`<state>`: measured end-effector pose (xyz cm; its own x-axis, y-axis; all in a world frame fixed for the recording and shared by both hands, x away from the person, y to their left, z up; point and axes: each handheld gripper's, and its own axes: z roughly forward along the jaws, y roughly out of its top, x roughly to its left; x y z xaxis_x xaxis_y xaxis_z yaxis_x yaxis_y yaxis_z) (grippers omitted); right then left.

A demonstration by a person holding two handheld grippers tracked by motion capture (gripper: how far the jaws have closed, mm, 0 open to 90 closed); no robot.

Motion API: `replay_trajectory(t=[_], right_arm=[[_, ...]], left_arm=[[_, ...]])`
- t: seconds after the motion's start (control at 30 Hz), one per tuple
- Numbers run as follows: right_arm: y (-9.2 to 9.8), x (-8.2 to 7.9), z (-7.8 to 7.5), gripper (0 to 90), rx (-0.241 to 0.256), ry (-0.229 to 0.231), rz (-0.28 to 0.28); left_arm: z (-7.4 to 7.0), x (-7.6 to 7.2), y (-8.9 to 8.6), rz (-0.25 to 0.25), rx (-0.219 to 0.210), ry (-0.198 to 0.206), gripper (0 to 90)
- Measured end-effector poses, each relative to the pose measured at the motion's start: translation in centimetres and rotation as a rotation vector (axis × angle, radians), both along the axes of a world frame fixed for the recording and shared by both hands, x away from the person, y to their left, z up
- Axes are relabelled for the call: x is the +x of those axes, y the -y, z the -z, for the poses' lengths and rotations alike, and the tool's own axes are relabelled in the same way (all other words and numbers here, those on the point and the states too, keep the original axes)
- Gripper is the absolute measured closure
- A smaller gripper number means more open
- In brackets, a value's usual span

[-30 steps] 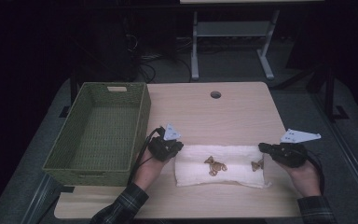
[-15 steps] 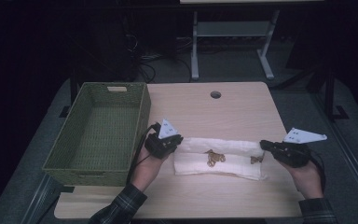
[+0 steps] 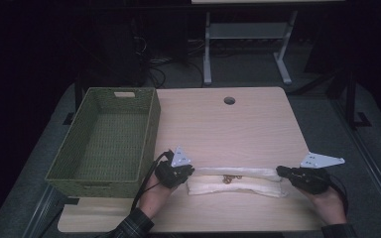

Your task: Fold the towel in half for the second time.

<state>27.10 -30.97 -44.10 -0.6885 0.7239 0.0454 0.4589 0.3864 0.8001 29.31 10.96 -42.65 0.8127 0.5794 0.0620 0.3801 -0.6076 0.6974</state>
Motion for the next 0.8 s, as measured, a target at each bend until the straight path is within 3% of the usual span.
replay_trajectory(t=[0.2,0.47,0.53,0.63,0.8], right_arm=[[0.7,-0.5,0.4,76.5,0.009,-0.033,0.009],[0.8,-1.0,-2.0,69.9,0.052,0.018,0.017],[0.7,-0.8,-2.4,70.0,0.059,0.030,0.014],[0.6,-0.3,-2.6,70.1,0.055,0.030,0.015],[-0.3,0.4,-2.1,72.9,0.047,0.010,0.005]], left_arm=[[-0.1,-0.7,-0.5,-0.005,-0.040,-0.043,72.2],[-3.6,-0.4,-1.3,0.002,-0.152,0.007,65.4],[-4.0,0.2,-1.2,-0.002,-0.175,0.012,65.7],[-4.0,1.8,-0.5,-0.016,-0.175,0.027,65.8],[-3.7,4.6,2.1,0.000,-0.168,0.019,65.8]])
